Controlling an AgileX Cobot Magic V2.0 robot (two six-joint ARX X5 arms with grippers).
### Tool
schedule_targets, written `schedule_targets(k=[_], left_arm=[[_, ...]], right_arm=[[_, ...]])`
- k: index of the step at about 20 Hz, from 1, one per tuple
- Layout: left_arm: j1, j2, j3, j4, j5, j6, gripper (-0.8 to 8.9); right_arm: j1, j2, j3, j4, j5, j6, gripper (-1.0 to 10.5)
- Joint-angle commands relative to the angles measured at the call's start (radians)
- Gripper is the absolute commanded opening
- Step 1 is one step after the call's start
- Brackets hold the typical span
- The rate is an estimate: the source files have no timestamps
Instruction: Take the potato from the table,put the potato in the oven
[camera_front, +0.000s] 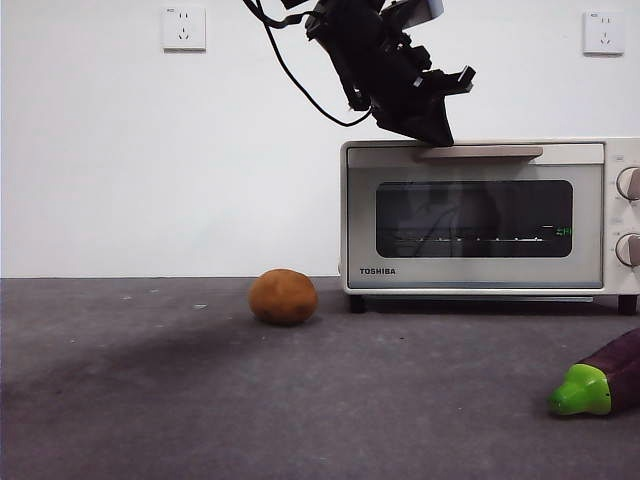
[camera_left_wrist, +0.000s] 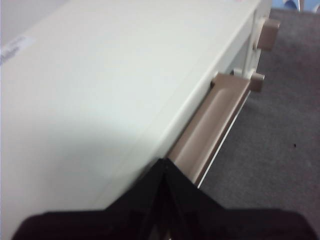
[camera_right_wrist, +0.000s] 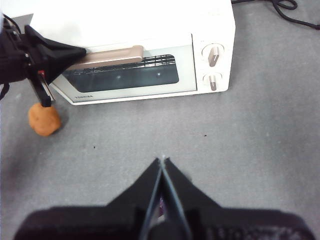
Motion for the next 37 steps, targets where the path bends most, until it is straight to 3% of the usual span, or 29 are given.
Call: schedule_targets(k=[1,20,28,37], left_arm=[[0.008,0.021,0.003,0.000,-0.004,0.027,-0.08],[-0.002,0.087,0.003,-0.051,0.005,0.029,-0.08],[-0.002,0.087,0.003,-0.145,0.006,0.010,-0.08],[-0.032,0.087,0.003,-0.243,0.052,-0.095,-0.08]], right_arm=[[0.001,-0.003,0.003,0.004,-0.004,-0.018,0.0],[0.001,-0.003,0.003,-0.055,-0.007,-0.026,0.0],[0.001,-0.004,0.003,-0.070,-0.008,-0.025,0.0],[0.001,-0.042,0.003,-0.097,-0.007,-0.020,0.0]])
